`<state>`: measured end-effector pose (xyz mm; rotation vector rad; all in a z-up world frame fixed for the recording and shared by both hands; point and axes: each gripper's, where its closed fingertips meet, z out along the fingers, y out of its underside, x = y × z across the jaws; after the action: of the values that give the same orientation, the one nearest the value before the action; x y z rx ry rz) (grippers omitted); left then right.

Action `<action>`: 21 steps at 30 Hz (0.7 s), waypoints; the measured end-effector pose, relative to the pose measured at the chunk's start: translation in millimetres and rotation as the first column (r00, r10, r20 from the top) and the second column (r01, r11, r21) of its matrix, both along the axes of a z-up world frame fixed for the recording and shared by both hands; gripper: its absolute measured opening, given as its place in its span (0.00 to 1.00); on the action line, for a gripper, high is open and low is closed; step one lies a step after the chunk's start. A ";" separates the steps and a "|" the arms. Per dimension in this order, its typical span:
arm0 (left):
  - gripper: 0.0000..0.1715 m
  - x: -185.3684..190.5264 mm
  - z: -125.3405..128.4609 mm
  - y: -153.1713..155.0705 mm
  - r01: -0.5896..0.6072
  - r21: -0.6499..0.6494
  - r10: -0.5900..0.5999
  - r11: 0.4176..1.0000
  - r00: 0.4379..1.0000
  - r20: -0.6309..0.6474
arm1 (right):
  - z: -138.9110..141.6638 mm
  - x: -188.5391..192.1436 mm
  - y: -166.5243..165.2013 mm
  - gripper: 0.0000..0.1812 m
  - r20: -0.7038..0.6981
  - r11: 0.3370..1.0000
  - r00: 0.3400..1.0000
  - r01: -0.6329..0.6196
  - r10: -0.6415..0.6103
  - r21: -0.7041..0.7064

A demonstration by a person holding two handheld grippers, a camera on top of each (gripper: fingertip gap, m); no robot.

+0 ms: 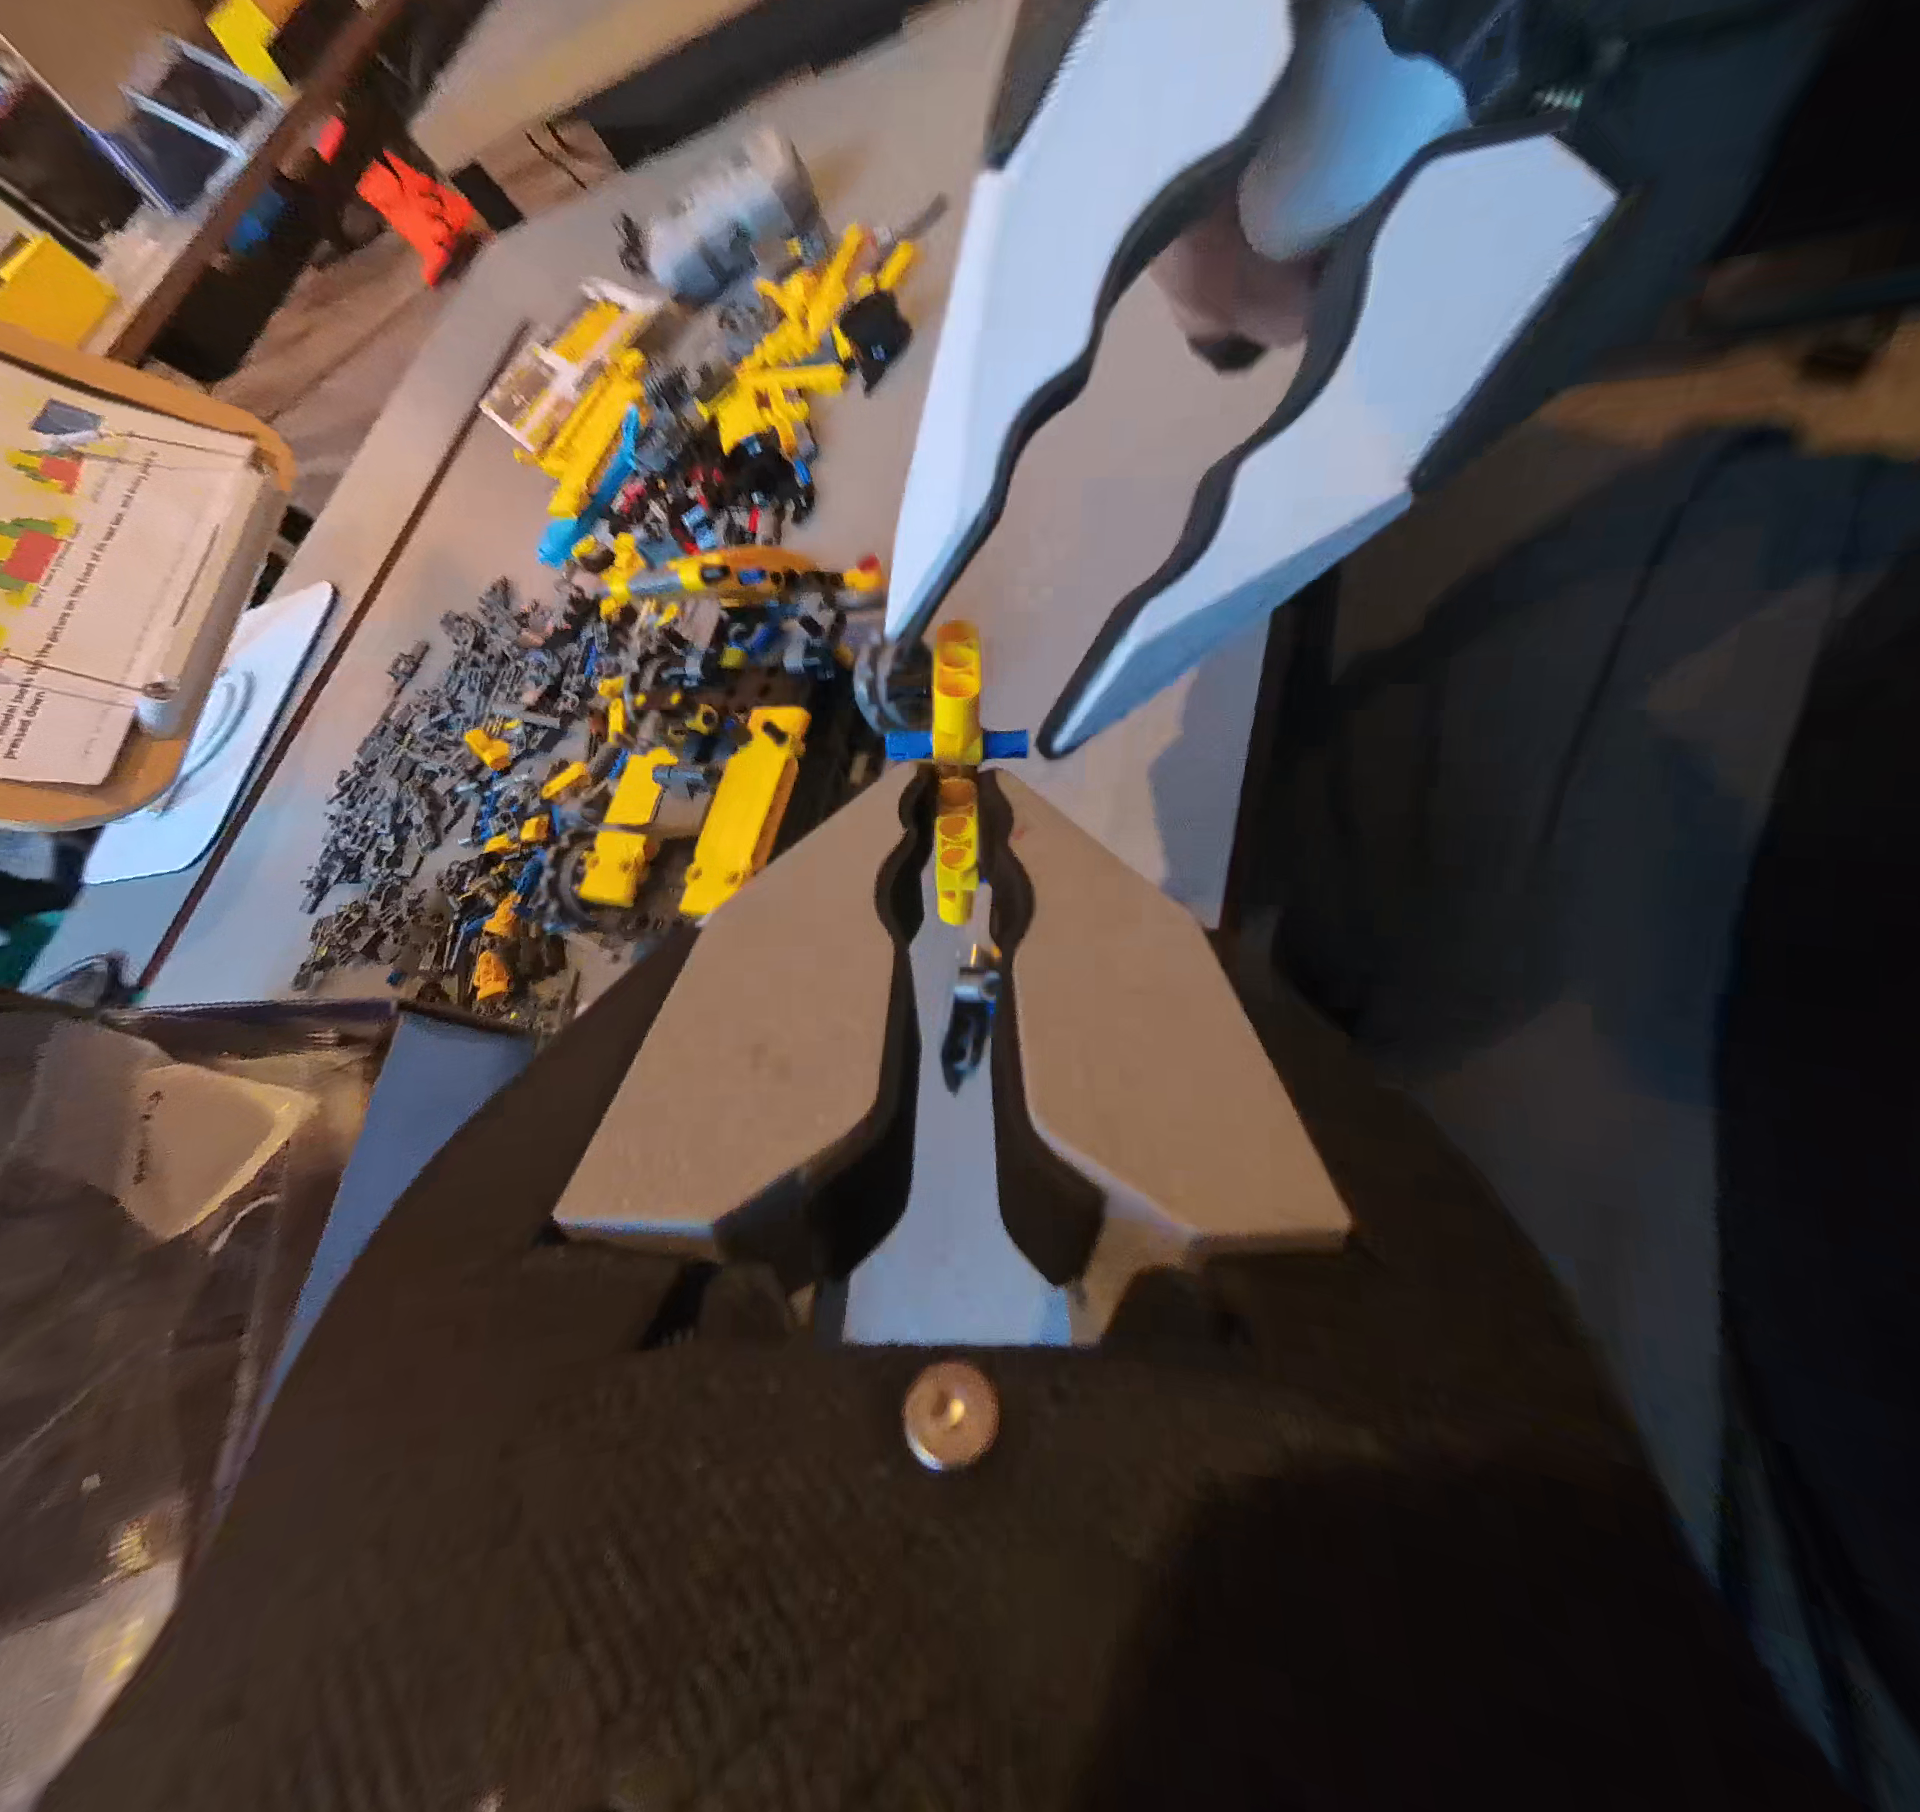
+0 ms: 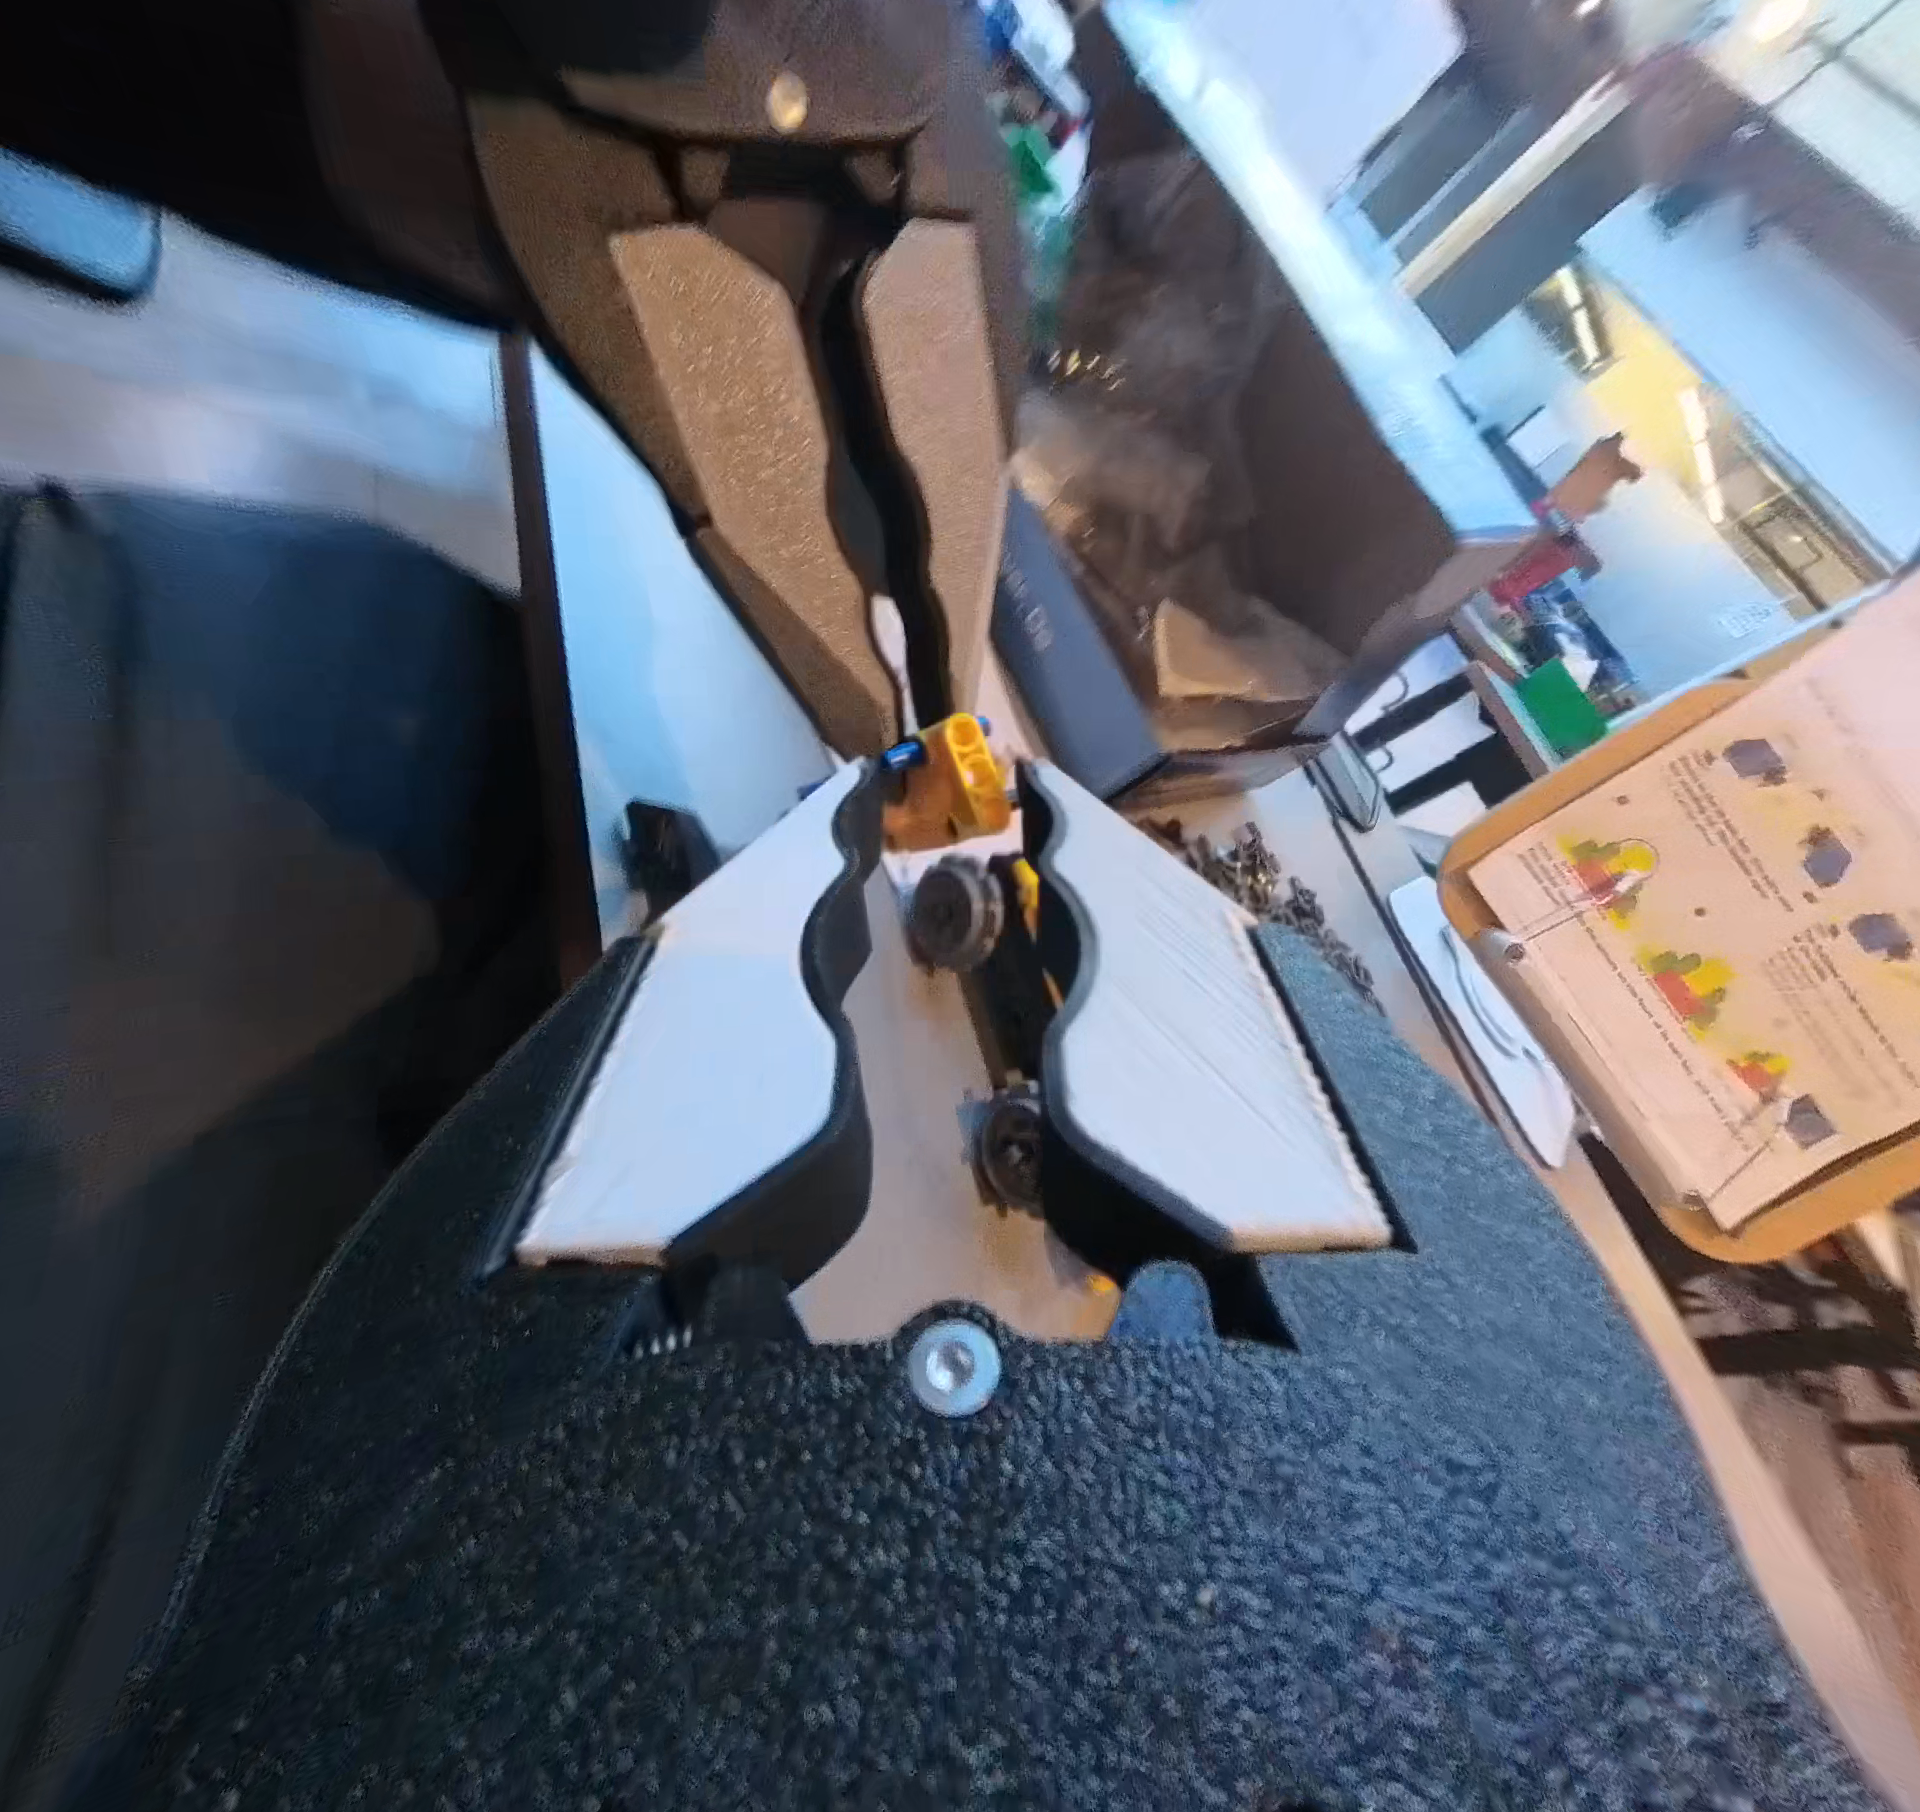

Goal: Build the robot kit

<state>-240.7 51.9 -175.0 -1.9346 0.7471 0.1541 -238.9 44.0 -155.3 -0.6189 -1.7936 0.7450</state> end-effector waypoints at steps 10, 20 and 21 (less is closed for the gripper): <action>0.04 3.5 67.9 -5.4 0.026 0.264 -0.193 0.964 0.750 0.633 | 17.8 8.1 -0.1 0.27 0.036 0.682 0.979 -0.113 0.199 -0.722; 0.03 11.3 84.1 -15.4 0.074 0.360 -0.334 0.930 0.577 0.745 | 36.2 7.1 -13.3 0.09 -0.056 0.662 0.973 -0.192 0.222 -0.724; 0.03 12.7 84.7 -16.4 0.087 0.361 -0.347 0.929 0.551 0.759 | 37.0 7.5 -12.4 0.07 -0.060 0.666 0.974 -0.195 0.221 -0.720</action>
<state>-228.0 35.5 -90.3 -1.3702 0.2867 -0.7349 -231.4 31.6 -118.3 -0.9453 -1.5687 1.6584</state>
